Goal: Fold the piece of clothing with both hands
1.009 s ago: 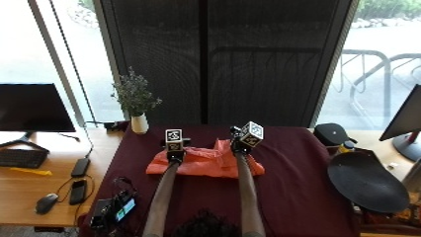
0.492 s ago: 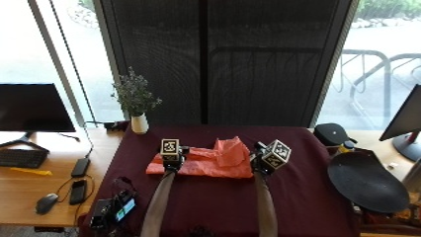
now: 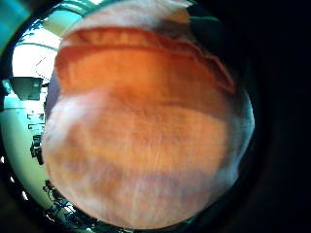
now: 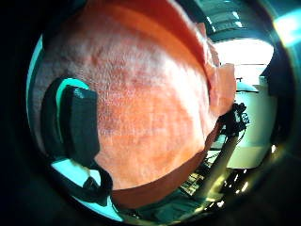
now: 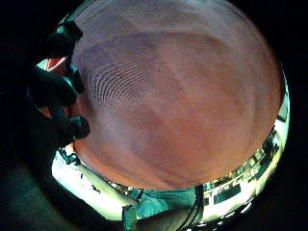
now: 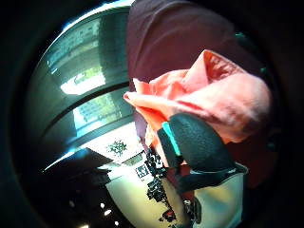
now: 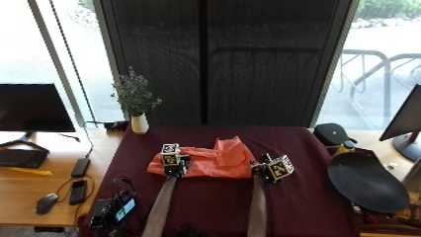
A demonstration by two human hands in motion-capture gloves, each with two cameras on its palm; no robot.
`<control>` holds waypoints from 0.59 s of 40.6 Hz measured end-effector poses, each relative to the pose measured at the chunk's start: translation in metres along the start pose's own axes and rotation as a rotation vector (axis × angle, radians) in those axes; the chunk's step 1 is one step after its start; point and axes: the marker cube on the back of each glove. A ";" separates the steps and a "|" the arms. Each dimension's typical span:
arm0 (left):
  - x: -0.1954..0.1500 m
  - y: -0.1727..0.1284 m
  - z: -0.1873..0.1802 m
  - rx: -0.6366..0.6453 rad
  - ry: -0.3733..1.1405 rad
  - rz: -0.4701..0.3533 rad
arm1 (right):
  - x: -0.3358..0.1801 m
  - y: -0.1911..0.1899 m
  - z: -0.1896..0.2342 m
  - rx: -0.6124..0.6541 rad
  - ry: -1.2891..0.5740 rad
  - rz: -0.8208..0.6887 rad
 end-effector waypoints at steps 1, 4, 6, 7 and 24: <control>0.000 0.000 0.002 -0.008 -0.008 0.002 | -0.002 0.001 0.003 -0.018 -0.016 -0.020; -0.001 -0.003 0.003 0.015 -0.037 -0.006 | -0.004 0.002 0.008 0.001 -0.046 -0.020; -0.004 -0.006 0.002 0.039 -0.062 -0.020 | -0.003 0.004 0.008 0.037 -0.053 0.030; -0.005 -0.008 0.002 0.050 -0.073 -0.026 | -0.002 0.005 0.008 0.051 -0.056 0.053; 0.003 0.017 -0.039 -0.117 0.075 -0.012 | -0.104 0.040 0.008 0.008 -0.184 -0.037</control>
